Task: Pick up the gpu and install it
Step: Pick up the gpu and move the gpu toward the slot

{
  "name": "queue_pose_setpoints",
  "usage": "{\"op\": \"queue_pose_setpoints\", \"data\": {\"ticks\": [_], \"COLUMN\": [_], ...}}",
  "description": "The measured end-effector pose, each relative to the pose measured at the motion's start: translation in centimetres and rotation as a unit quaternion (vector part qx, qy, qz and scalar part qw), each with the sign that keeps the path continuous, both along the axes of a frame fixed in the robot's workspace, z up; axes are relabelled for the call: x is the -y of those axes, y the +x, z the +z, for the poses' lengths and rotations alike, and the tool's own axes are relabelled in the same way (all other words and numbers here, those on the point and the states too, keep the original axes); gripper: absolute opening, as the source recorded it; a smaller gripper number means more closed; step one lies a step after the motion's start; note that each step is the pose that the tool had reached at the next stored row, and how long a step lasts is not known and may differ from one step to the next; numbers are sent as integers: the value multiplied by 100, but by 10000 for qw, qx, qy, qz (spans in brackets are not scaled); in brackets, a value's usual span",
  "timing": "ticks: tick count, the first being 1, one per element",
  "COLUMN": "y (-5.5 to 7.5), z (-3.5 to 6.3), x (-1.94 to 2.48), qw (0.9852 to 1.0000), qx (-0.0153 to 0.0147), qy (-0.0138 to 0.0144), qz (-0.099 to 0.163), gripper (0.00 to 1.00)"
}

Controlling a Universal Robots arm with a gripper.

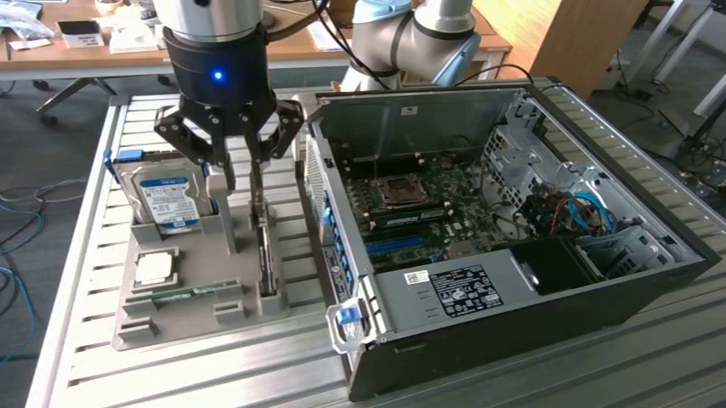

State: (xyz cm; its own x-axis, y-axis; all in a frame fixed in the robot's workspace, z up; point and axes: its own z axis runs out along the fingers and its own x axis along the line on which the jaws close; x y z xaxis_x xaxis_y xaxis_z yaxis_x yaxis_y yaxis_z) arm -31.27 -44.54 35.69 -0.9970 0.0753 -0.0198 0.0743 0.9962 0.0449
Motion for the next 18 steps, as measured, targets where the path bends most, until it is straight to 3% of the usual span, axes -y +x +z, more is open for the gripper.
{"op": "queue_pose_setpoints", "data": {"ticks": [18], "y": [0], "z": [-62], "x": [0], "qw": [10000], "qx": [-1], "qy": [-1], "qz": [0], "gripper": [36]}}
